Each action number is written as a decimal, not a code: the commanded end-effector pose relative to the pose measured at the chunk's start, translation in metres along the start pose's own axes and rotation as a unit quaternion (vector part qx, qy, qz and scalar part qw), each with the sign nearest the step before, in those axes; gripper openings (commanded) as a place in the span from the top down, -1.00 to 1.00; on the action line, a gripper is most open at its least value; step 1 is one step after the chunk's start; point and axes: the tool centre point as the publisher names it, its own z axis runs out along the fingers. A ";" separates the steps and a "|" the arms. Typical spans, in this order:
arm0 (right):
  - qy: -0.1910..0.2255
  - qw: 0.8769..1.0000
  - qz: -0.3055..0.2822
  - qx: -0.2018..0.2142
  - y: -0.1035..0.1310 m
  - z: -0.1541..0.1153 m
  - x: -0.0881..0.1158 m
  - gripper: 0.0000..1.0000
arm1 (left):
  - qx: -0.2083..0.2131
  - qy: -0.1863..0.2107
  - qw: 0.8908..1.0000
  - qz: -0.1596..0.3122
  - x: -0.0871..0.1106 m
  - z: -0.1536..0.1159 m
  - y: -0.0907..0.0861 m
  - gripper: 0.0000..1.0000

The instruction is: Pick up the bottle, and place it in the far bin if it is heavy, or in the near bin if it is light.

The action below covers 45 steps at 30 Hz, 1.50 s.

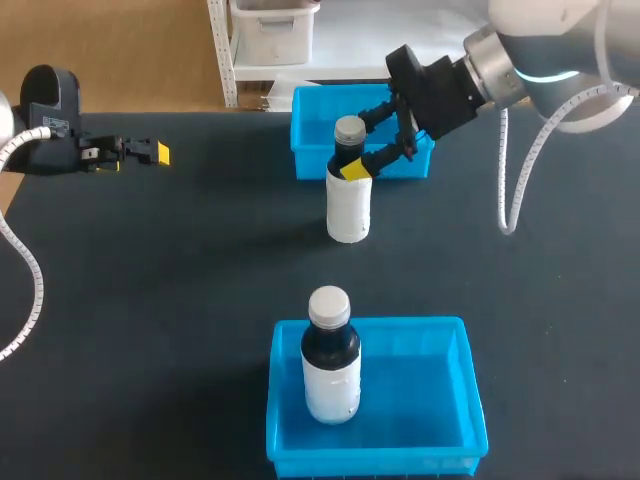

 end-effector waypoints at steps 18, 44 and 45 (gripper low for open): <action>-0.003 1.000 0.004 0.003 -0.006 0.004 0.001 0.30 | 0.000 0.000 1.000 0.000 0.000 0.000 0.000 -1.00; 0.007 0.996 0.013 0.083 0.020 -0.103 -0.006 1.00 | 0.000 0.000 1.000 0.000 0.000 0.000 0.000 -1.00; 0.007 0.996 0.016 0.087 0.021 -0.108 -0.005 1.00 | 0.000 0.000 1.000 0.000 0.000 0.000 0.000 -1.00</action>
